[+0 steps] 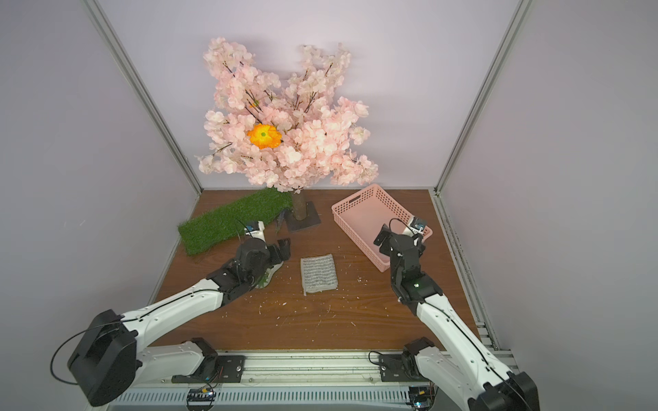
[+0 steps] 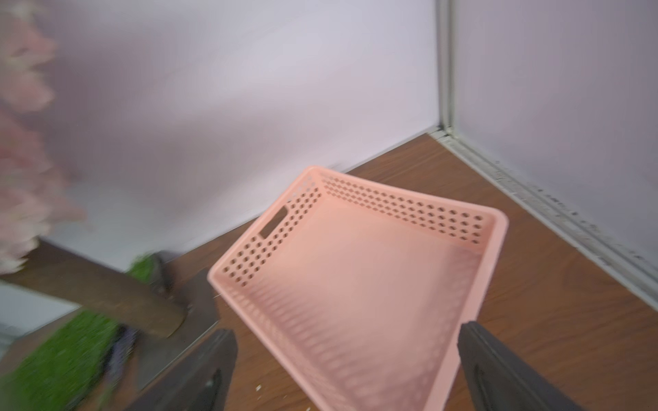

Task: Fold the square dishcloth
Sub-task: Reset both arms

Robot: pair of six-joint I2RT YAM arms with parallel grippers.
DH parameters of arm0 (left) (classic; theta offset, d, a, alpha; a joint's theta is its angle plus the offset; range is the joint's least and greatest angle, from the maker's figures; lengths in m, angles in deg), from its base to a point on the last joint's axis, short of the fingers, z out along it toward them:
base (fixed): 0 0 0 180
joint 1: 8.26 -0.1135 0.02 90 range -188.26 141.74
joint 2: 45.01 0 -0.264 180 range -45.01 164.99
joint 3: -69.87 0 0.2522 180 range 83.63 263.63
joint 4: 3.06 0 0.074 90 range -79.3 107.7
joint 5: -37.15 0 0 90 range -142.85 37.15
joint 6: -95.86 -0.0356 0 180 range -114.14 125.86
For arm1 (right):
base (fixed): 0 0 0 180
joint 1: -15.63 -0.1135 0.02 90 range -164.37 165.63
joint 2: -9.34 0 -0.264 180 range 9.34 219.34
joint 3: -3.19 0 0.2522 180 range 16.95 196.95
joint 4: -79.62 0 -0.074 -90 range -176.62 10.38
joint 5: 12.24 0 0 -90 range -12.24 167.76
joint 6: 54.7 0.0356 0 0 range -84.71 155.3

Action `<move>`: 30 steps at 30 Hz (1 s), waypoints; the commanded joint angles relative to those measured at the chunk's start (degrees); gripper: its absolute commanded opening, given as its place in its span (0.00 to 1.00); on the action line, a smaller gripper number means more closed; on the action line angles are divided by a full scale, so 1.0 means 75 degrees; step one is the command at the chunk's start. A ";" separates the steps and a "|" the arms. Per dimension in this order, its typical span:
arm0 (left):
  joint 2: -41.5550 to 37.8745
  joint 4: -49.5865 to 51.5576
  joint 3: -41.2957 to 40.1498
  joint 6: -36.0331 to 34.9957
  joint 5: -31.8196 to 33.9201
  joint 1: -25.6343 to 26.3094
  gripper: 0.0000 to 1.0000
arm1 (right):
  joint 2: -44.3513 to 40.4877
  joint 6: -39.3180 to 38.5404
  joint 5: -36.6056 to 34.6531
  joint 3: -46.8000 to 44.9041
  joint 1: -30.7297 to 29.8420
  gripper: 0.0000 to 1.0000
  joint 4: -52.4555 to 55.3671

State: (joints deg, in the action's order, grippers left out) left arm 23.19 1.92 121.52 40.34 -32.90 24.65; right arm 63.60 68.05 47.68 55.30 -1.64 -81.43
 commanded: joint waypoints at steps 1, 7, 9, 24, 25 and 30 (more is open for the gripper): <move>-0.0566 0.0431 -0.0369 -0.0184 0.1081 -0.0751 0.99 | 0.0370 -0.0197 -0.0813 0.0106 0.0419 1.00 0.0109; -0.1172 -0.0243 -0.1297 -0.0600 0.1734 -0.2320 0.99 | 0.0694 -0.0945 -0.0910 -0.0819 0.1032 1.00 -0.2116; -0.1231 -0.0752 -0.1648 -0.0811 0.1554 -0.2961 0.99 | 0.0842 -0.1426 -0.0943 -0.1288 0.1142 0.99 -0.3133; -0.0689 -0.5543 -0.3754 -0.3398 -0.0072 -0.4318 0.99 | 0.3201 -0.3464 -0.0088 -0.3319 0.1511 0.99 -0.9132; -0.0520 -0.5697 -0.3756 -0.3445 -0.0309 -0.4383 0.99 | 0.3279 -0.3536 -0.0002 -0.3377 0.1543 0.99 -0.9436; 0.0376 -0.6617 -0.3804 -0.3795 -0.1128 -0.4419 0.99 | 0.3765 -0.3576 0.0866 -0.3794 0.1832 0.99 -1.0629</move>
State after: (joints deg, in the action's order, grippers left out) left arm 23.67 -40.81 93.39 15.01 -36.29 -7.77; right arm 90.38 43.24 49.34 28.81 11.49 -152.05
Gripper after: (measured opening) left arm 0.993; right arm 0.993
